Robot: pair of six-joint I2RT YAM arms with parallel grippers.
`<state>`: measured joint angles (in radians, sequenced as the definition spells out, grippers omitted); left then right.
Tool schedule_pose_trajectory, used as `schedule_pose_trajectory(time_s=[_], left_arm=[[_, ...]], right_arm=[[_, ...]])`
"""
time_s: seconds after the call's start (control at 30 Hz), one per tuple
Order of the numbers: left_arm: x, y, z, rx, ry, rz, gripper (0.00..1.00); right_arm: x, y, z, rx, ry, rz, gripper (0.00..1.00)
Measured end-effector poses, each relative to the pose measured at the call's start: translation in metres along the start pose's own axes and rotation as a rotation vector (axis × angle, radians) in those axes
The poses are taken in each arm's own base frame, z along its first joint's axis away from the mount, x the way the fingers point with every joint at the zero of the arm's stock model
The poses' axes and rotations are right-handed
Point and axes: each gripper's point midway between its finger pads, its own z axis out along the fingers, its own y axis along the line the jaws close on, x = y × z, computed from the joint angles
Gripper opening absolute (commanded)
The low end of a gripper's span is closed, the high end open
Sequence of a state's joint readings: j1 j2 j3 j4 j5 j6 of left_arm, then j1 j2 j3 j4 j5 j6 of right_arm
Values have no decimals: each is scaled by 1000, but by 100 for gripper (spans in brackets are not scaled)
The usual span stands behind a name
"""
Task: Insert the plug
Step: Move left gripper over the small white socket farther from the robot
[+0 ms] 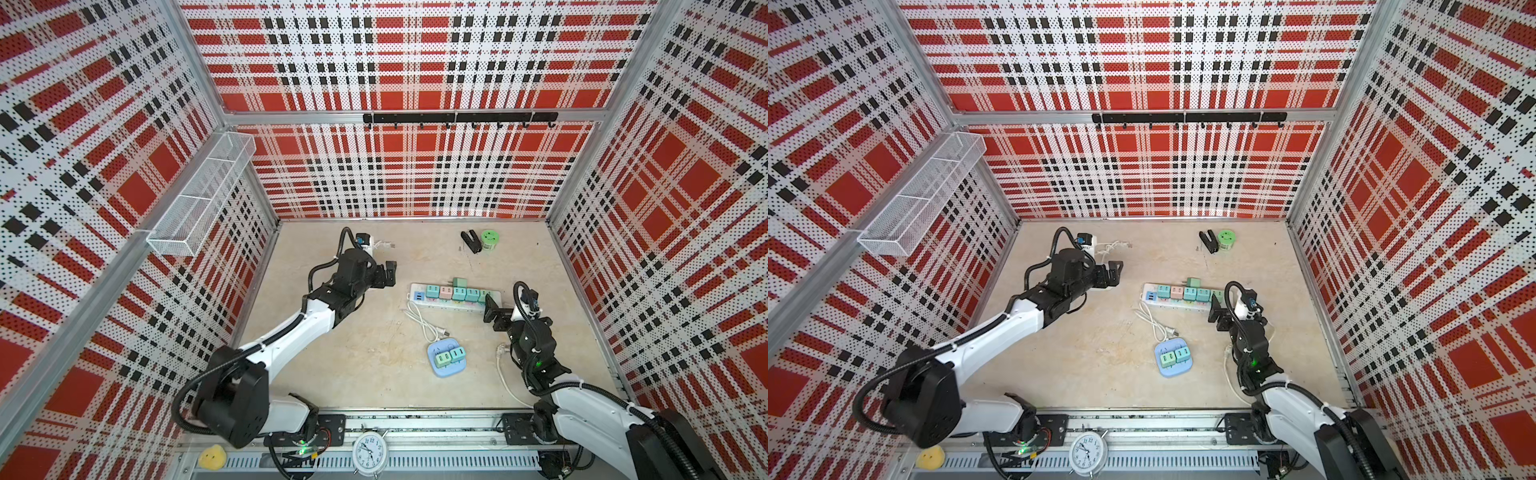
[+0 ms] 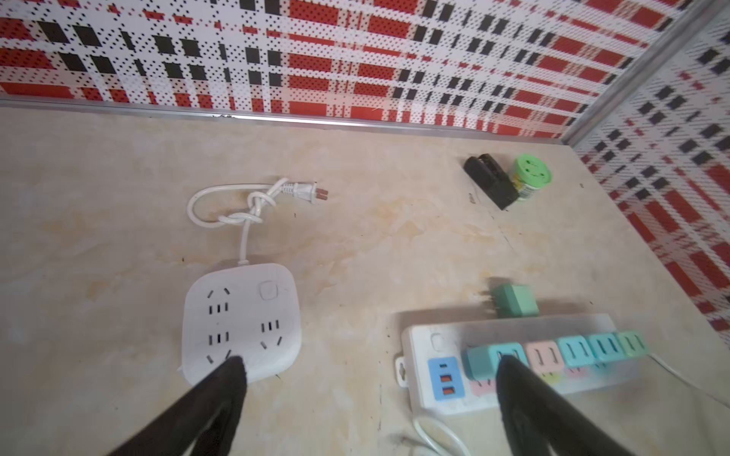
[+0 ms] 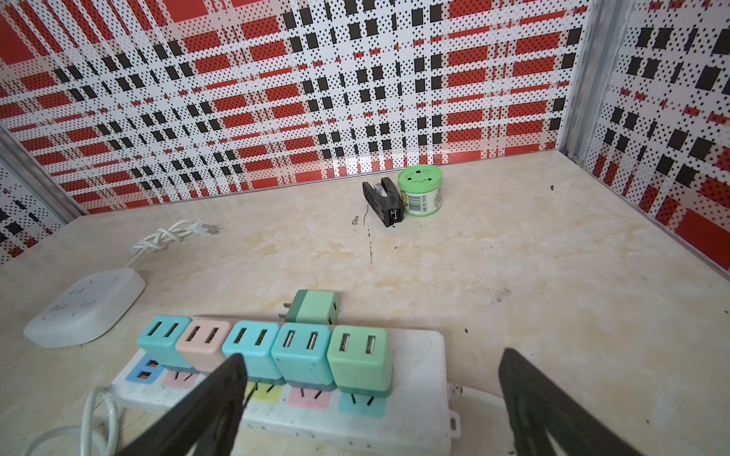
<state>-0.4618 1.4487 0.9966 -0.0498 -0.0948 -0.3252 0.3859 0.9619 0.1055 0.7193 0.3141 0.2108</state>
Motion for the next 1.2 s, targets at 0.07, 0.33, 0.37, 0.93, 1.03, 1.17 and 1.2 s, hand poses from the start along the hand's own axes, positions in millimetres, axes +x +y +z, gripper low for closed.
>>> schedule_pose_trajectory(time_s=[0.07,0.33,0.37,0.93,1.03,1.17,1.2], left_arm=[[-11,4,24,-36,19,-7,99],[-17,50,102,-258,150,-67,100],[-14,55,109,-279,171,-68,100],[44,97,157,-446,420,-7,99],[53,105,161,-460,449,-8,99],[69,118,163,-477,496,-22,99],[72,121,163,-483,506,-27,99]], right_arm=[[-1,1,1,0,0,0,100],[-2,2,4,0,1,0,100],[-2,2,4,1,2,-1,100],[-3,5,6,-14,4,0,100],[-3,6,7,-18,4,0,100],[-3,7,7,-22,5,0,100],[-3,7,7,-23,5,0,100]])
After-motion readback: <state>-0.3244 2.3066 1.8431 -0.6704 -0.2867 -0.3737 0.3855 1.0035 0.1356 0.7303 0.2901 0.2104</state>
